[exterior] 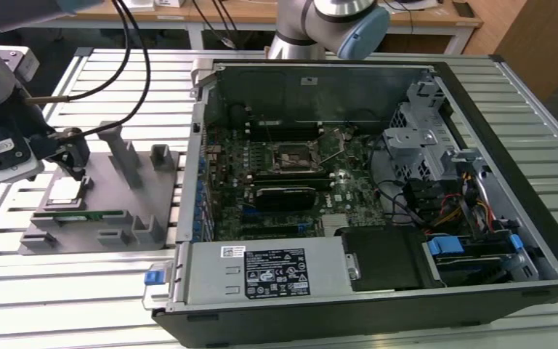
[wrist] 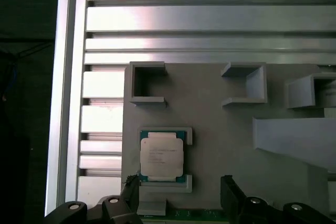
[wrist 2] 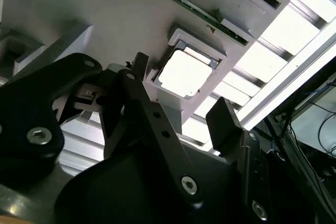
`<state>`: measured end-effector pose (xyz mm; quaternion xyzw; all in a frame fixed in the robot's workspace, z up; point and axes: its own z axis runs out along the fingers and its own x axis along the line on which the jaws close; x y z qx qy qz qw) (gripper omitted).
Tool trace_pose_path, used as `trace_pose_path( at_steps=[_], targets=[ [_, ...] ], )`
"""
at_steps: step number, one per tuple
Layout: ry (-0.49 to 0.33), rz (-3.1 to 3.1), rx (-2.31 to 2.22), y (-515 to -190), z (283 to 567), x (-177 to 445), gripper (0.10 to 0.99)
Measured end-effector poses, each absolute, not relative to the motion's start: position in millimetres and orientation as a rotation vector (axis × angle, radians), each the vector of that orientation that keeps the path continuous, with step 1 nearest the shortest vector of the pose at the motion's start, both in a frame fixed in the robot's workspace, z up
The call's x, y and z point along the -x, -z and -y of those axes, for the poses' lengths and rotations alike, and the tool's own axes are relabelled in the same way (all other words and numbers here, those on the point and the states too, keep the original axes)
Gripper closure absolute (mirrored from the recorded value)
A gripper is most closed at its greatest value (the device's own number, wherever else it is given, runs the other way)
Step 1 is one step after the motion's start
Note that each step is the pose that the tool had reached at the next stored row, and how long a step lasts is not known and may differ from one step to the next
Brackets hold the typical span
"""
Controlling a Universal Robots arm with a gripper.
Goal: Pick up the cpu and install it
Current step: 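Pick up the cpu and move it towards the insertion slot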
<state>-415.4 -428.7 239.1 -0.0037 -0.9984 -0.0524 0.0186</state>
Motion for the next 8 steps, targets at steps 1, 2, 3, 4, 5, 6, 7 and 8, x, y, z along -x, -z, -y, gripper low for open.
trace_pose_path(
  at_steps=[1,2,3,4,5,6,7,8],
  targets=[
    [0.163,3.100,0.011,-237.8,428.1,416.1,0.369],
    [0.162,3.100,0.011,-236.3,426.2,416.9,0.369],
    [0.162,3.100,0.011,-235.0,425.2,417.5,0.369],
    [0.162,3.100,0.011,-233.7,424.6,417.9,0.369],
    [0.162,3.100,0.011,-232.1,424.4,418.6,0.369],
    [0.162,3.100,0.011,-230.7,424.3,419.4,0.369],
    [0.162,3.100,0.009,-229.0,424.3,420.1,0.369],
    [0.162,3.100,0.006,-227.4,424.1,420.5,0.369]
  ],
)
